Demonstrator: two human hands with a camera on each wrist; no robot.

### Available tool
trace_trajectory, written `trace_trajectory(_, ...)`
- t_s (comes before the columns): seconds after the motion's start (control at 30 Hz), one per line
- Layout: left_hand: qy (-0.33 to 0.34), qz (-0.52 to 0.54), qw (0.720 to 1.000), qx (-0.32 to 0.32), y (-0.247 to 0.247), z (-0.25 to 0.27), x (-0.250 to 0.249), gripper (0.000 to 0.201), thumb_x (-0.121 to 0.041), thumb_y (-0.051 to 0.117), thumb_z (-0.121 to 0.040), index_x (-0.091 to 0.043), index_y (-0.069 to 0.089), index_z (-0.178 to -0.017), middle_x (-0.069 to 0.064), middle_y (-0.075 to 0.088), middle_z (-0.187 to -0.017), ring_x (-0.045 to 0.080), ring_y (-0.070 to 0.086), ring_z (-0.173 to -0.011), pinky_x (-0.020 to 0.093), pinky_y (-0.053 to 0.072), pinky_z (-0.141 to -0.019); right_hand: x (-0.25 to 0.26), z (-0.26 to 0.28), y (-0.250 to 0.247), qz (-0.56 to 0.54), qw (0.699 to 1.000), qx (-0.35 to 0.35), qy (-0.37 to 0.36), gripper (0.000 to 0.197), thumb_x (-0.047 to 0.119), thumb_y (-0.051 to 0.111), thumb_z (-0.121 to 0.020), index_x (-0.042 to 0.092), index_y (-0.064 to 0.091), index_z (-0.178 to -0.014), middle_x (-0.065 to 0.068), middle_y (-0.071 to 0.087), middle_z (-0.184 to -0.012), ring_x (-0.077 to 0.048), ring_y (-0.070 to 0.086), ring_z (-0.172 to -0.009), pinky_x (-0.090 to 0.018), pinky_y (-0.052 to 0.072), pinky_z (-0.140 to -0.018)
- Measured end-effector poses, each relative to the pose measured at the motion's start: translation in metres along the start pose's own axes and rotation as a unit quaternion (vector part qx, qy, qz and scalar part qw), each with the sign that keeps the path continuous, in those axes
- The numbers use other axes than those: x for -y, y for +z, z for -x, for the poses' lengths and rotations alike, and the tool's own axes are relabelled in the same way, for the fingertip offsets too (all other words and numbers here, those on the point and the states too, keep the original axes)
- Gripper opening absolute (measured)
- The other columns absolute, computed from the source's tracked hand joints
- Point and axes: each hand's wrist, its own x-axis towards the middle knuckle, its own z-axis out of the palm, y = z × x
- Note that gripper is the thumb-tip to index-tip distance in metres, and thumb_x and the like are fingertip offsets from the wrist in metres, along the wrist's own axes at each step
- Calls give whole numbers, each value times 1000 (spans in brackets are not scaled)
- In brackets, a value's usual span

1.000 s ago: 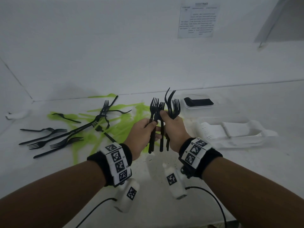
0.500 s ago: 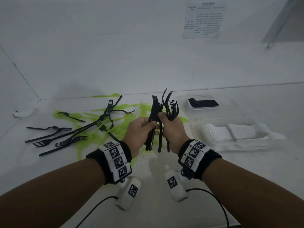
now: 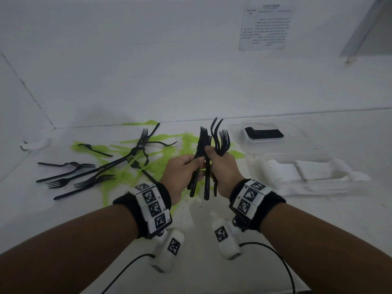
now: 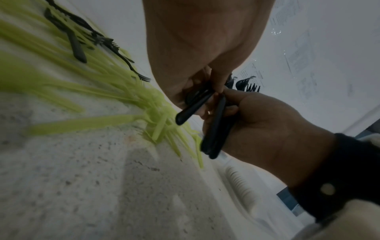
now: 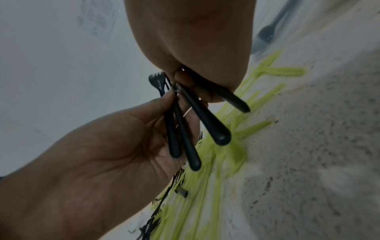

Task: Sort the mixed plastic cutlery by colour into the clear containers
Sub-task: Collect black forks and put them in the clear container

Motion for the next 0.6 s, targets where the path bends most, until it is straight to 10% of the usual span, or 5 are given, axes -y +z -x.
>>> trace_trajectory(0.13, 14, -45, 999, 17, 1, -1, 4, 22, -20, 61, -103, -5, 74, -94, 8, 67, -81, 22, 61, -78, 36, 53, -78, 0, 2, 4, 9, 1000, 24, 7, 30, 27, 57, -104, 0, 69, -103, -14, 67, -86, -29, 65, -75, -53, 59, -79)
trace_trajectory(0.27, 23, -84, 996, -1, -6, -1, 2, 21, -29, 59, -104, -11, 69, -105, 4, 74, -97, 23, 72, -85, 37, 56, -81, 9, -1, -1, 43, 999, 2, -9, 19, 25, 53, -106, 14, 68, -101, 2, 63, -79, -5, 52, -50, -25, 44, -52)
trace_trajectory(0.47, 37, -139, 987, -69, -21, -5, -4, 31, -36, 43, -107, -15, 63, -117, 18, 49, -92, 27, 50, -77, 34, 44, -74, 6, -12, -12, 19, 997, -76, 2, 15, 23, 60, -102, 21, 66, -89, 0, 49, -74, -14, 37, -54, -29, 37, -53)
trace_trajectory(0.6, 42, -118, 991, -35, -14, -4, 0, 24, -26, 44, -108, -19, 67, -114, 1, 50, -83, 17, 48, -78, 31, 43, -71, 2, -9, 1, -22, 999, -46, 8, 15, 25, 62, -102, 18, 67, -90, 0, 44, -66, -13, 38, -49, -28, 37, -49)
